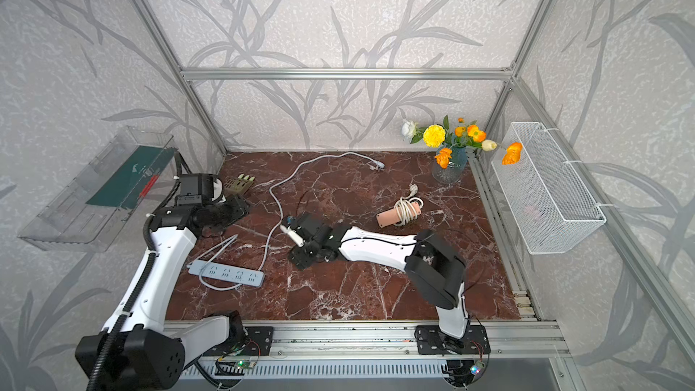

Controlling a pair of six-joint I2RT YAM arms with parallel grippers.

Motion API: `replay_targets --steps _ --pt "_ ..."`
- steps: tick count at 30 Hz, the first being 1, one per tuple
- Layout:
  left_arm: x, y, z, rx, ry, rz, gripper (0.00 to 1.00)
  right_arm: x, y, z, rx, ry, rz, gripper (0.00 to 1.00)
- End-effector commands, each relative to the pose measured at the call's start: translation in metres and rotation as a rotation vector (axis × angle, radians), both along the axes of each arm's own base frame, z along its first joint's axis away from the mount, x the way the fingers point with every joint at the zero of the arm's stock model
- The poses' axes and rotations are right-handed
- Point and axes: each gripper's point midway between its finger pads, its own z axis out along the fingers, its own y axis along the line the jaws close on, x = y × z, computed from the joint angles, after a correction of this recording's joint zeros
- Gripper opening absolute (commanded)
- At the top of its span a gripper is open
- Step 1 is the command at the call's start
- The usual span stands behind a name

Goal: Wrap the cord around the power strip
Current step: Pick up the power strip from the center of the board.

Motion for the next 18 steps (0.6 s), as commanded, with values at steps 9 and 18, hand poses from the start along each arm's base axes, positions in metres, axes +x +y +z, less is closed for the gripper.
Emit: replay_targets --steps 9,18 --pt "0.008 0.027 0.058 0.094 -0.017 0.064 0.61 -0.054 0.124 -0.031 0.023 -0.103 0.337 0.8" --pt "0.007 0.021 0.094 0.067 -0.104 0.064 0.61 -0.025 0.14 -0.091 -0.161 -0.157 0.287 0.78"
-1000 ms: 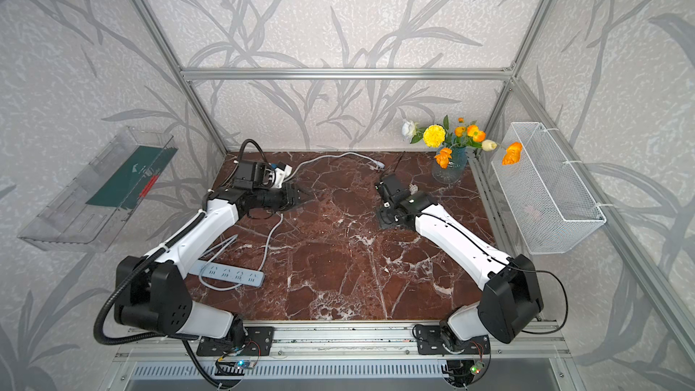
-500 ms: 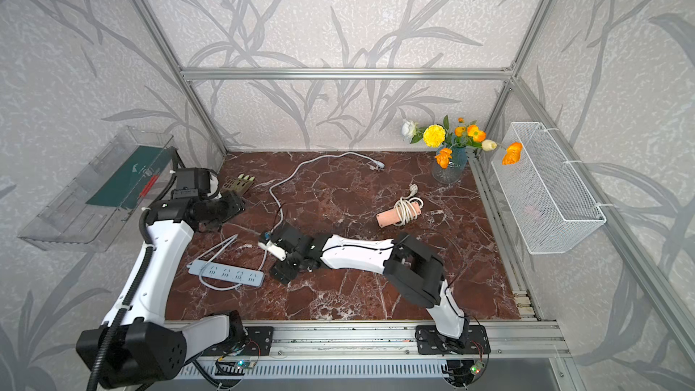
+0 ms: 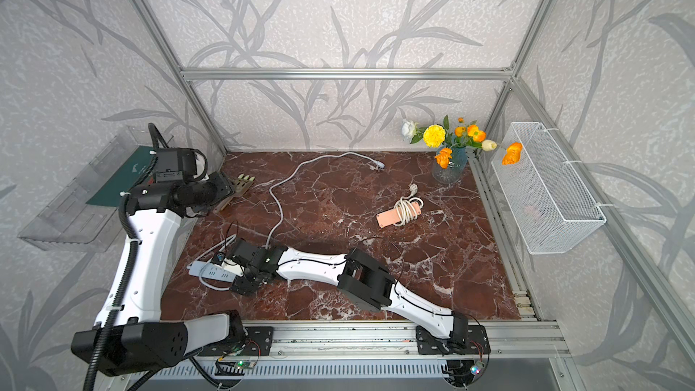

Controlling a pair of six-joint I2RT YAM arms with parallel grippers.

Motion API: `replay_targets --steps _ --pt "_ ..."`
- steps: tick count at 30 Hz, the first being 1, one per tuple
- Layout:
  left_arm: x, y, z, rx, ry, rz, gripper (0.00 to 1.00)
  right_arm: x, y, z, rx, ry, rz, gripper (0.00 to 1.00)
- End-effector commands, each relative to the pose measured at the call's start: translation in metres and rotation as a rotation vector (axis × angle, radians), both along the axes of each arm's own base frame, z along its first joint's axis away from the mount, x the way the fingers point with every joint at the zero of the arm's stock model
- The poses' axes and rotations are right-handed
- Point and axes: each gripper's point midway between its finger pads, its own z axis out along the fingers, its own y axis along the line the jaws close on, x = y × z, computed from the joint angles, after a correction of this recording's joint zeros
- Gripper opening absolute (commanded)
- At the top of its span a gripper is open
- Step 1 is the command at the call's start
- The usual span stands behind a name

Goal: Wrap the cord around the power strip
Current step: Pick up the power strip from the center of the board.

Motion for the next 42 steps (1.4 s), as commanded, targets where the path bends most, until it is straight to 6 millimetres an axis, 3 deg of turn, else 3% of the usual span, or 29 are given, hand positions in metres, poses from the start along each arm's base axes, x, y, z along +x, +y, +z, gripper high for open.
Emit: replay_targets --steps 1,4,7,12,13,14,16,17,19,21,24,27,30,36,40,42 --pt "-0.011 -0.001 0.016 -0.007 -0.021 0.009 0.61 0.008 -0.017 -0.041 -0.164 -0.014 -0.022 0.77" --pt "-0.008 -0.007 0.02 -0.02 -0.04 -0.033 0.61 0.008 -0.015 -0.044 -0.183 -0.005 -0.031 0.71" --pt "-0.006 -0.015 0.025 -0.045 -0.058 -0.071 0.6 0.019 -0.024 -0.024 -0.205 -0.036 -0.095 0.53" --pt "0.0 -0.03 0.038 -0.012 -0.078 -0.149 0.6 0.044 -0.069 0.068 -0.137 0.07 -0.227 0.32" --pt "0.002 -0.034 0.041 -0.017 -0.087 -0.163 0.61 0.052 -0.077 0.105 -0.045 0.111 -0.26 0.29" --pt "0.005 -0.039 0.045 -0.023 -0.099 -0.178 0.6 0.061 -0.091 0.127 0.036 0.194 -0.305 0.27" --pt "0.009 -0.05 0.058 -0.033 -0.139 -0.211 0.6 0.078 -0.119 0.149 0.176 0.373 -0.382 0.24" --pt "0.012 -0.056 0.064 -0.036 -0.158 -0.229 0.61 0.099 -0.14 0.163 0.25 0.452 -0.458 0.22" --pt "0.016 -0.07 0.073 -0.061 -0.19 -0.273 0.61 0.119 -0.171 0.183 0.326 0.528 -0.561 0.16" --pt "0.021 -0.094 0.068 -0.144 -0.197 -0.336 0.61 0.136 -0.2 0.194 0.348 0.517 -0.677 0.13" --pt "0.019 -0.13 0.031 -0.277 -0.141 -0.404 0.6 0.149 -0.227 0.209 0.363 0.421 -0.799 0.11" --pt "0.017 -0.158 0.004 -0.457 -0.131 -0.426 0.62 0.157 -0.247 0.202 0.306 0.338 -0.895 0.1" --pt "0.013 -0.179 -0.005 -0.637 -0.153 -0.451 0.65 0.161 -0.261 0.188 0.236 0.286 -0.94 0.1" --pt "-0.016 -0.238 -0.028 -0.821 -0.129 -0.601 0.67 0.16 -0.263 0.196 0.232 0.259 -0.904 0.1" --pt "-0.014 -0.24 -0.034 -0.744 -0.213 -0.627 0.68 0.157 -0.258 0.21 0.251 0.263 -0.867 0.1" --pt "-0.005 -0.232 -0.021 -0.721 -0.276 -0.611 0.67 0.156 -0.26 0.208 0.253 0.246 -0.859 0.1"
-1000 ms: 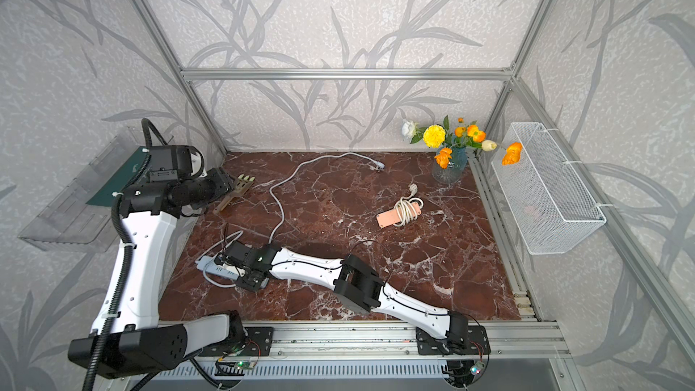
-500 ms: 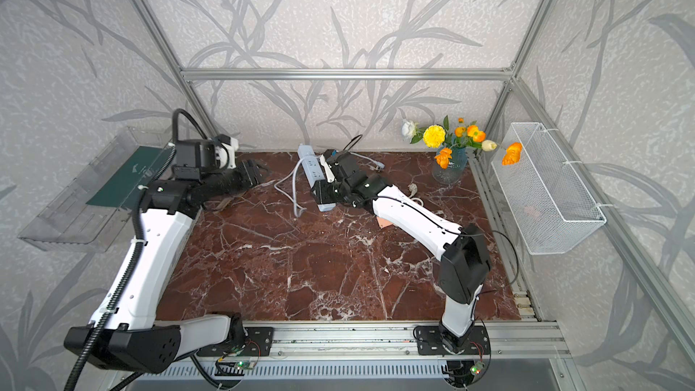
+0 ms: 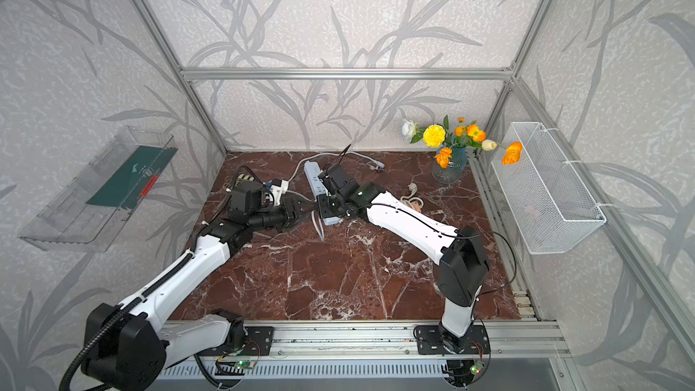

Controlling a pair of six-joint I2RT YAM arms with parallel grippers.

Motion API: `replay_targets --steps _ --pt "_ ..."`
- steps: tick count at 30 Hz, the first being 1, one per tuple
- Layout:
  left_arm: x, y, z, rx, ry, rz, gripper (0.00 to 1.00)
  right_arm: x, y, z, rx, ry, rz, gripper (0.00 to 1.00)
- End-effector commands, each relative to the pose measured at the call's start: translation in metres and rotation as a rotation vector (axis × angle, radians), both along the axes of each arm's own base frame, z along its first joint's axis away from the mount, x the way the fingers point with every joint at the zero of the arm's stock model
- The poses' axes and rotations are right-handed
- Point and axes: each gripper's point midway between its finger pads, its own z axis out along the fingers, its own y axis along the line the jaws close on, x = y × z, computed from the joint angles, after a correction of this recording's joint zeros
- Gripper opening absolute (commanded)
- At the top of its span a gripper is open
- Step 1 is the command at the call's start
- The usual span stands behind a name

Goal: Wrap the cord around the power strip
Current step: Pick up the power strip from the center of the board.

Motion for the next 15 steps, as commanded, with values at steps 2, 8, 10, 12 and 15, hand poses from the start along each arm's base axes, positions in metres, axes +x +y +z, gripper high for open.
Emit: replay_targets --steps 2,8,10,12,15 --pt "0.024 0.015 0.066 -0.068 -0.22 0.067 0.66 0.002 0.005 0.037 0.072 -0.124 0.03 0.1" --pt "0.054 0.025 0.071 -0.055 -0.163 0.119 0.66 -0.01 0.008 0.045 0.111 -0.275 0.04 0.07" --pt "0.056 0.013 0.056 -0.016 -0.099 0.066 0.65 -0.012 0.012 0.047 0.121 -0.287 0.038 0.08" --pt "0.056 0.013 0.044 0.021 -0.07 0.061 0.65 -0.015 0.014 0.047 0.129 -0.288 0.037 0.08" --pt "0.056 0.012 0.046 0.015 -0.088 0.067 0.63 -0.016 0.015 0.044 0.139 -0.277 0.035 0.08"
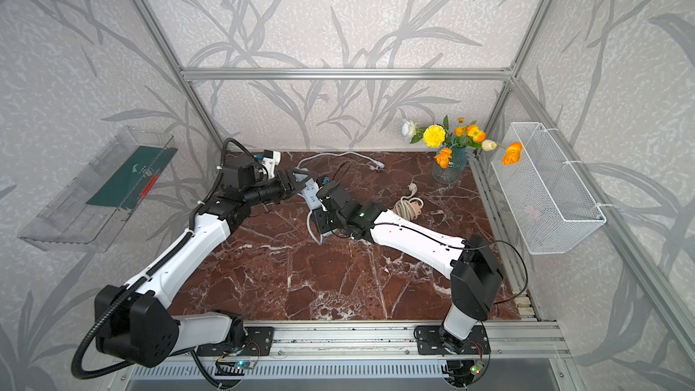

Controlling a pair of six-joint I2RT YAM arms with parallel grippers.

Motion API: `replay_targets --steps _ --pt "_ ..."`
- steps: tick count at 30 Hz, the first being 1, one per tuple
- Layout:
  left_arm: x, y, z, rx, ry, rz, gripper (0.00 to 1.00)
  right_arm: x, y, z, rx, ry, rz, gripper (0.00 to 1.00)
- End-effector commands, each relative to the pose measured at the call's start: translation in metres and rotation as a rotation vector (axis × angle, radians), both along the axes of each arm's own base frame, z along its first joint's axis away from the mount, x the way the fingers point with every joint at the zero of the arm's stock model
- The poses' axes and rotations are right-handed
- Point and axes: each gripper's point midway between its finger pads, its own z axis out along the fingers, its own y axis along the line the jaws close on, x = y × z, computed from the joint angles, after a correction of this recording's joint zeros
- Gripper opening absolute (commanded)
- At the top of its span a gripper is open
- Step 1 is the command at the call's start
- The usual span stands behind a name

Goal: Wrap the cord around the power strip
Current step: Pick up the power strip from the center of the board.

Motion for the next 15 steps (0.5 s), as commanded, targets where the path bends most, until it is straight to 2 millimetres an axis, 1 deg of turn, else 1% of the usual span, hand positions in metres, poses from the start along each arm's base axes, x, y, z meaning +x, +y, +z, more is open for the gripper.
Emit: replay_targets --steps 1,2,5,7,8,9,11,13,15 --pt "-0.005 0.002 -0.007 0.042 0.025 -0.004 0.63 0.013 0.005 0.05 0.13 -0.124 -0.035 0.08" --pt "-0.007 0.004 -0.009 0.067 0.03 -0.003 0.62 0.014 0.003 0.05 0.123 -0.128 -0.046 0.08" --pt "-0.018 0.018 -0.018 0.183 0.056 0.022 0.62 0.021 -0.01 0.049 0.086 -0.144 -0.096 0.08" --pt "-0.025 0.028 -0.027 0.246 0.07 0.05 0.64 0.023 -0.015 0.054 0.092 -0.154 -0.109 0.07" --pt "-0.025 0.03 -0.03 0.245 0.071 0.065 0.65 0.022 -0.015 0.057 0.099 -0.161 -0.104 0.07" --pt "-0.024 0.03 -0.034 0.227 0.074 0.075 0.66 0.021 -0.013 0.06 0.11 -0.163 -0.093 0.07" --pt "-0.02 0.021 -0.035 0.157 0.074 0.065 0.67 0.017 -0.008 0.063 0.13 -0.149 -0.075 0.07" --pt "-0.011 0.011 -0.027 0.08 0.046 0.056 0.66 0.011 0.0 0.065 0.142 -0.144 -0.06 0.07" --pt "-0.004 0.005 -0.019 0.053 0.014 0.045 0.64 0.005 0.007 0.065 0.15 -0.137 -0.047 0.07"
